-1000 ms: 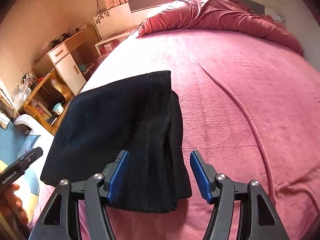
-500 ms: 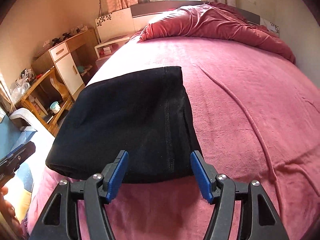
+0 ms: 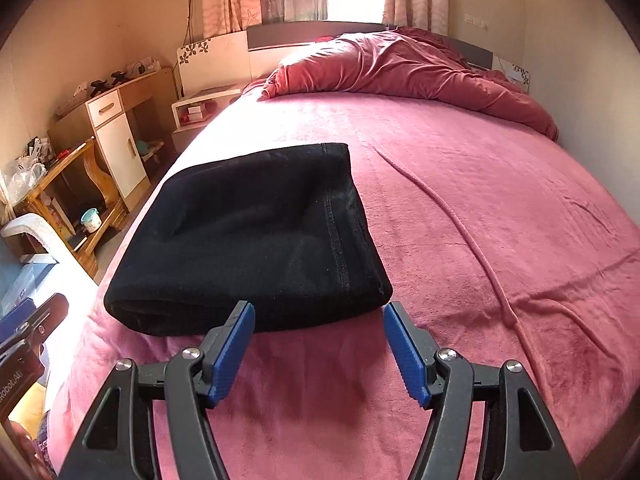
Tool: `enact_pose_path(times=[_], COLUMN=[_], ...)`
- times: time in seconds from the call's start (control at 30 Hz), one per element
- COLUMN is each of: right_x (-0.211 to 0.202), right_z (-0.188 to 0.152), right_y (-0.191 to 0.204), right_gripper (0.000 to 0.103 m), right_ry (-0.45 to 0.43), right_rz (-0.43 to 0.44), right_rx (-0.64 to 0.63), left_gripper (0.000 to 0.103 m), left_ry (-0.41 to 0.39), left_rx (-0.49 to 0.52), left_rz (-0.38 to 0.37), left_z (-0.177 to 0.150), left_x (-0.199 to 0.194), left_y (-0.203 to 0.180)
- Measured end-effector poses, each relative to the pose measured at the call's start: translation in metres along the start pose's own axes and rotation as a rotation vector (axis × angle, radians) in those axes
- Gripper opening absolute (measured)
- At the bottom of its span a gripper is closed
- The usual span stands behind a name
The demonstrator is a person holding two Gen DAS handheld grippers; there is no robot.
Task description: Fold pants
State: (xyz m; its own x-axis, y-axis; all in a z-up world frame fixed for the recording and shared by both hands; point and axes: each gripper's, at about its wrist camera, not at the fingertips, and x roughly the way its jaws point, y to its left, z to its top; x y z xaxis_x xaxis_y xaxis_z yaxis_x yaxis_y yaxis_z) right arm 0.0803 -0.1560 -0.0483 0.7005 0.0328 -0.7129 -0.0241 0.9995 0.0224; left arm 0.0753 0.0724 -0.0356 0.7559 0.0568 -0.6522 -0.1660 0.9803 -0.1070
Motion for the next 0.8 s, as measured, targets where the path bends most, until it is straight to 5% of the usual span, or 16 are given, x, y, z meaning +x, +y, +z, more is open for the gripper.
enact_pose_path(times=[0.5,0.8], right_x=[-0.053,-0.056], right_z=[0.005,0.004], right_y=[0.014,0.018], right_gripper=[0.07,0.071], right_ry=[-0.171,-0.185], right_rz=[-0.067,-0.079], right_rx=[-0.065,-0.079], left_gripper=[0.074,0.074], left_ry=[-0.042,-0.04], left_rx=[-0.008,0.004], left_rz=[-0.044,-0.025], left_z=[0.003,0.002], left_x=[-0.024,-0.027], left_y=[-0.002,-0.009])
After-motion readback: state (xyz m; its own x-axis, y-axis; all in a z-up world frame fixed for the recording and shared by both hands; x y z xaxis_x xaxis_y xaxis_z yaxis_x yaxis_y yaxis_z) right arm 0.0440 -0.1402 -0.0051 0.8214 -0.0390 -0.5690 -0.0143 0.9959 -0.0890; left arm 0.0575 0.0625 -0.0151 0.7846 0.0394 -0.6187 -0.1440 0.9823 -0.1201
